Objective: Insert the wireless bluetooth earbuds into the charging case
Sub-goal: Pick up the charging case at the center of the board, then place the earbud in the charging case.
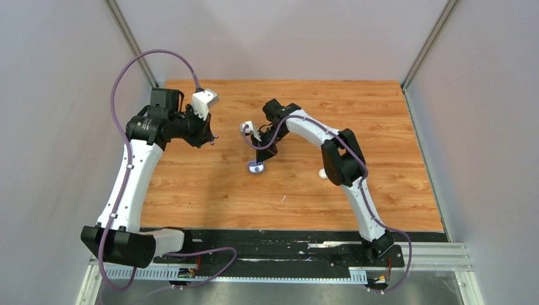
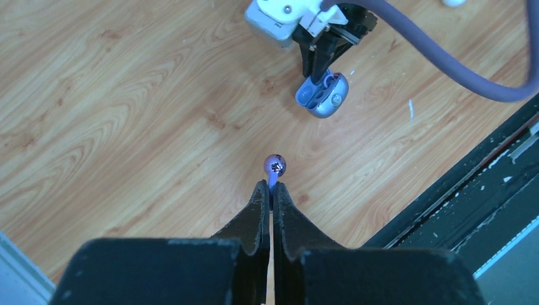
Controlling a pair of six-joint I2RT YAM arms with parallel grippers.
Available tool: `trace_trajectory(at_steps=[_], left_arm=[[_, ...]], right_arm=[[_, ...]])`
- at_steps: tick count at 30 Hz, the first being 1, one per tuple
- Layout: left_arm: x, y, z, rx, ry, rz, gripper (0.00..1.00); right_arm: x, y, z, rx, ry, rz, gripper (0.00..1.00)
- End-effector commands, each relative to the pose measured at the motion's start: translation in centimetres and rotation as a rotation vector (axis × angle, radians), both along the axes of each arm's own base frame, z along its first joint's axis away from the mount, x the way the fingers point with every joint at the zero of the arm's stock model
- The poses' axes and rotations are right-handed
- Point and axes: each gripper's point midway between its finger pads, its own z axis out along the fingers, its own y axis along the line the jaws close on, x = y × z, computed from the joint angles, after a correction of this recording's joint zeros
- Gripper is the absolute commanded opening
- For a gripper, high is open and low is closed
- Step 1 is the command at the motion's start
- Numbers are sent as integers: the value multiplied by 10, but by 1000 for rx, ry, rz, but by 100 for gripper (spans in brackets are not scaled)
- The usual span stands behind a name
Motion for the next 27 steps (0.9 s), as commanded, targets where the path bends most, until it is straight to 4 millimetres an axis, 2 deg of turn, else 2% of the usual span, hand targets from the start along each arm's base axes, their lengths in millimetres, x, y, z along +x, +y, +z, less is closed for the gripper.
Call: trace_trajectory(at_steps=[1, 5, 6, 9, 10, 11, 12, 13, 15, 20, 23, 27], left_arm=[[16, -21, 21, -120, -82, -63, 0], [22, -37, 33, -166, -179, -188, 0], [23, -39, 34, -173, -193, -205, 0], [34, -46, 41, -172, -236, -245, 0], [36, -51, 36, -172, -211, -258, 0], [39, -55, 45, -173, -229, -278, 0], [38, -63, 39, -172, -195, -306, 0], [42, -69, 46, -169, -211, -336, 0], [40, -81, 53, -171, -216, -380, 0], [37, -91, 72, -211, -256, -433, 0], [28, -98, 81, -259, -277, -487, 0], [26, -105, 82, -272, -279, -500, 0]], right_arm=[[30, 2, 130, 135, -362, -109, 0], [36, -15, 196, 227, -638, -169, 0], [33, -20, 221, 272, -725, -175, 0], [27, -31, 258, 358, -942, -192, 0], [26, -33, 268, 382, -1027, -187, 0], [24, -35, 273, 400, -1092, -187, 0], [23, -36, 279, 414, -1152, -188, 0], [24, -37, 283, 415, -1211, -188, 0], [26, -37, 283, 388, -1275, -190, 0], [28, -39, 280, 340, -1314, -185, 0], [27, -39, 278, 331, -1315, -179, 0], [26, -37, 278, 323, -1312, -170, 0]])
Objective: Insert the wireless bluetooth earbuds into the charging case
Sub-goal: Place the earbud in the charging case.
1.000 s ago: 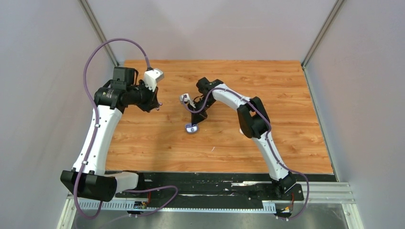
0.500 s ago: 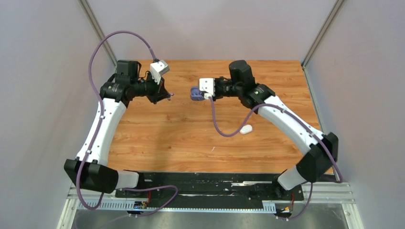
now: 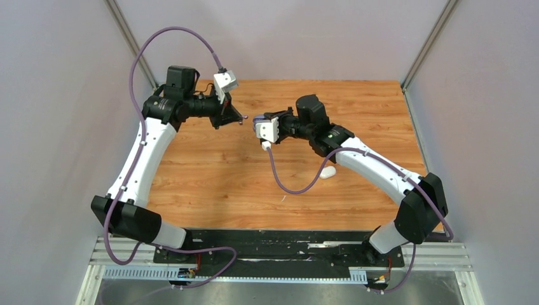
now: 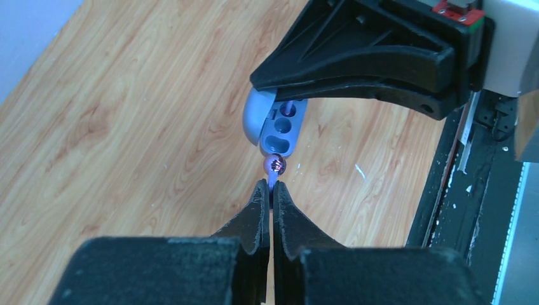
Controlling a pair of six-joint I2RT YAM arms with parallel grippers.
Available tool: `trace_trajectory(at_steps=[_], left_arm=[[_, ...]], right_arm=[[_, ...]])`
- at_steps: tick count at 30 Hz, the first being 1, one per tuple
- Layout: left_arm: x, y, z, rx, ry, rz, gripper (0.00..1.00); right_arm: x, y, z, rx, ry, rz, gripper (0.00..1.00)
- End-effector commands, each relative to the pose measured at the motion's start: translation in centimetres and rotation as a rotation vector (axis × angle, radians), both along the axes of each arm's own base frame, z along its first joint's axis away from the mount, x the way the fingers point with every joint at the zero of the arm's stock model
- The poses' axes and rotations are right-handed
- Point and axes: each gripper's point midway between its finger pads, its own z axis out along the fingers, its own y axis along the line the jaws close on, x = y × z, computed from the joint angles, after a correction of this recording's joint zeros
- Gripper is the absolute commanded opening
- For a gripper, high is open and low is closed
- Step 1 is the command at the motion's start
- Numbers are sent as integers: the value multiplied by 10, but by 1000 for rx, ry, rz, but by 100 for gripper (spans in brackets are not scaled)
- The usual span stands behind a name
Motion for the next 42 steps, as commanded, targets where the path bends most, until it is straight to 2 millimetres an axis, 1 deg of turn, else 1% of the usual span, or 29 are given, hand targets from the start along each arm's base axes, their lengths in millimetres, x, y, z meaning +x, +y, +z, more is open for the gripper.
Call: trace_trajectory(at_steps=[1, 3, 4, 5, 6, 7, 8, 10, 14, 17, 21, 24, 27, 30, 38, 42], left_arm=[[-10, -13, 25, -54, -81, -70, 0], [-11, -17, 21, -53, -78, -74, 0], [-13, -20, 22, -55, -87, -78, 0], [-11, -23, 21, -65, -97, -73, 0], [-10, -26, 28, -73, -142, -69, 0], [-11, -28, 22, -70, -141, -65, 0], [-11, -30, 26, -67, -174, -60, 0], [-12, -34, 23, -56, -190, -68, 0], [-10, -36, 18, -39, -194, -69, 0], [-10, -37, 18, -30, -217, -70, 0], [-8, -36, 17, 2, -263, -81, 0], [-8, -32, 12, 53, -293, -105, 0], [-9, -28, 6, 86, -294, -115, 0], [-14, -29, 0, 97, -284, -139, 0], [-12, -22, -3, 147, -306, -129, 0], [-14, -19, -9, 172, -298, -138, 0]], right_arm=[[3, 4, 33, 36, -92, -8, 0], [2, 8, 35, 39, -80, -3, 0], [2, 10, 36, 39, -76, 0, 0], [1, 12, 36, 38, -73, 4, 0], [0, 13, 36, 38, -71, 6, 0], [0, 13, 37, 42, -67, 6, 0], [0, 15, 37, 44, -61, 9, 0], [-3, 16, 39, 51, -55, 17, 0], [-9, 19, 42, 54, -55, 36, 0], [-13, 22, 44, 51, -62, 46, 0], [-15, 23, 45, 50, -63, 49, 0], [-16, 23, 44, 48, -59, 48, 0], [-16, 23, 44, 52, -48, 45, 0], [-15, 24, 45, 58, -39, 38, 0], [-13, 24, 43, 51, -39, 35, 0], [-14, 25, 43, 51, -38, 39, 0]])
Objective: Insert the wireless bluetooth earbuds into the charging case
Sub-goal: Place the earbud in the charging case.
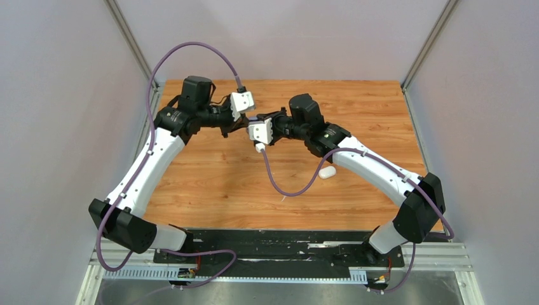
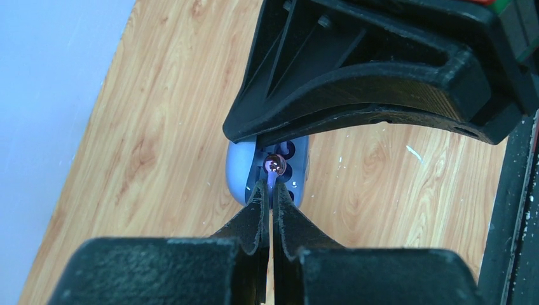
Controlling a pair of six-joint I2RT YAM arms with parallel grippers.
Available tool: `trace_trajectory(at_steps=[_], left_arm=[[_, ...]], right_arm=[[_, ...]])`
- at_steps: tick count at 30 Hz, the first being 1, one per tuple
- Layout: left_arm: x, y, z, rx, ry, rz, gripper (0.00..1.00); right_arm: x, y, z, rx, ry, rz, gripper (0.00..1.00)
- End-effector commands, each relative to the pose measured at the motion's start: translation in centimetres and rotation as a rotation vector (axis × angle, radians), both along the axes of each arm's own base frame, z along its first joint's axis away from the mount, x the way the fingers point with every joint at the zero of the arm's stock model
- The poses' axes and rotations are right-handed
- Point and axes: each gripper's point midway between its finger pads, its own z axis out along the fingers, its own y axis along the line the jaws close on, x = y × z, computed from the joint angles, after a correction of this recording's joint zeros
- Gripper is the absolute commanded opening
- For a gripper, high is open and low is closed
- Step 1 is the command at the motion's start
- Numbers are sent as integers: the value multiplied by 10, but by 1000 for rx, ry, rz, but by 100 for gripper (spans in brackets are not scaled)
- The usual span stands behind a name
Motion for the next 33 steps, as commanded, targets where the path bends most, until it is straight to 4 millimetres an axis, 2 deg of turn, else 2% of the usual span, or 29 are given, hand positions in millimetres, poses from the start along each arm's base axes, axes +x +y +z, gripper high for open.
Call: trace_trajectory(at_steps=[1, 13, 18, 27, 29, 31, 33], left_arm=[[-8, 5, 8, 30, -40, -13, 0], [-7, 0, 0, 95, -11, -37, 1], [-5, 1, 1, 108, -15, -29, 23], [-2, -1, 6, 78, -9, -1, 34], [-2, -3, 12, 55, -10, 6, 42], [-1, -5, 21, 25, -28, 14, 59], [1, -4, 33, -1, -48, 45, 70]], right_arm=[[0, 6, 28, 56, -37, 8, 0], [-1, 7, 33, 65, -43, 17, 0], [0, 9, 34, 67, -42, 19, 0], [0, 10, 33, 66, -39, 23, 0], [0, 10, 32, 65, -35, 22, 0], [0, 10, 30, 67, -26, 19, 0], [1, 9, 28, 64, -24, 17, 0]])
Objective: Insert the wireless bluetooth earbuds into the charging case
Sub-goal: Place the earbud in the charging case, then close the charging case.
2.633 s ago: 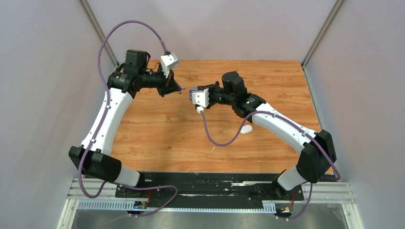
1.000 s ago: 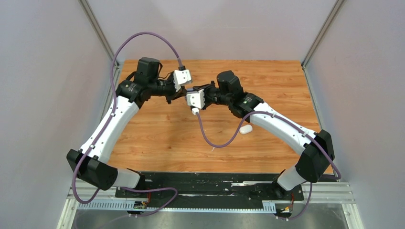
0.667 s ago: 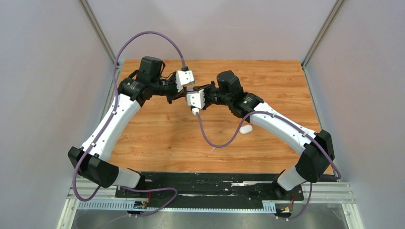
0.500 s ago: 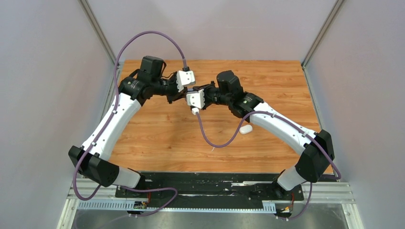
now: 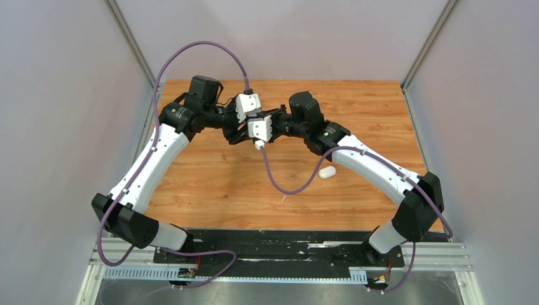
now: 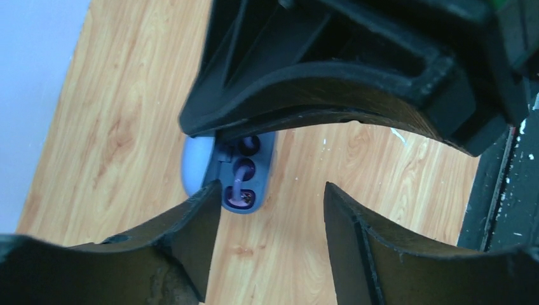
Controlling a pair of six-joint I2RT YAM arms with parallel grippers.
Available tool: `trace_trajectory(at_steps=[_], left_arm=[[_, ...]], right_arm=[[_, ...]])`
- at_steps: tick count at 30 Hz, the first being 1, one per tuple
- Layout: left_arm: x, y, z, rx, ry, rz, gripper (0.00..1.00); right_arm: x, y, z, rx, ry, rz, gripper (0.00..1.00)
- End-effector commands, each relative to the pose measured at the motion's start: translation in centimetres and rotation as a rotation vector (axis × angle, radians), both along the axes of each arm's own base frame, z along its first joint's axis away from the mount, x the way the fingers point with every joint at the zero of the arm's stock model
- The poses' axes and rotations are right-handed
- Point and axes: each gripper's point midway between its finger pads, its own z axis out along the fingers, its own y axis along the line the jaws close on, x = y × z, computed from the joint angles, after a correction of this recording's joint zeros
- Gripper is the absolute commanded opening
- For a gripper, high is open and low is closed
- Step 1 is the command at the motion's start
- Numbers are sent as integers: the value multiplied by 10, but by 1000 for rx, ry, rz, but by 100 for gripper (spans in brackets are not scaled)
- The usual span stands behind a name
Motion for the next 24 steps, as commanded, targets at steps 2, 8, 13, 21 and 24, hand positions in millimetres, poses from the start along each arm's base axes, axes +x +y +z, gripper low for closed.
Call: trace_trajectory(at_steps=[2, 8, 13, 21, 24], left_arm=[[11, 3, 53, -90, -122, 81, 77], [23, 48, 97, -188, -122, 248, 91], [16, 57, 111, -383, -164, 273, 99], [1, 34, 87, -556, -49, 176, 98], [4, 30, 78, -587, -5, 174, 97]], right_arm=[[-2, 7, 26, 62, -28, 17, 0], [0, 2, 29, 84, -1, -9, 0], [0, 3, 48, 159, 62, -19, 0], [5, 4, 75, 235, 104, -46, 0], [4, 4, 85, 268, 122, -57, 0]])
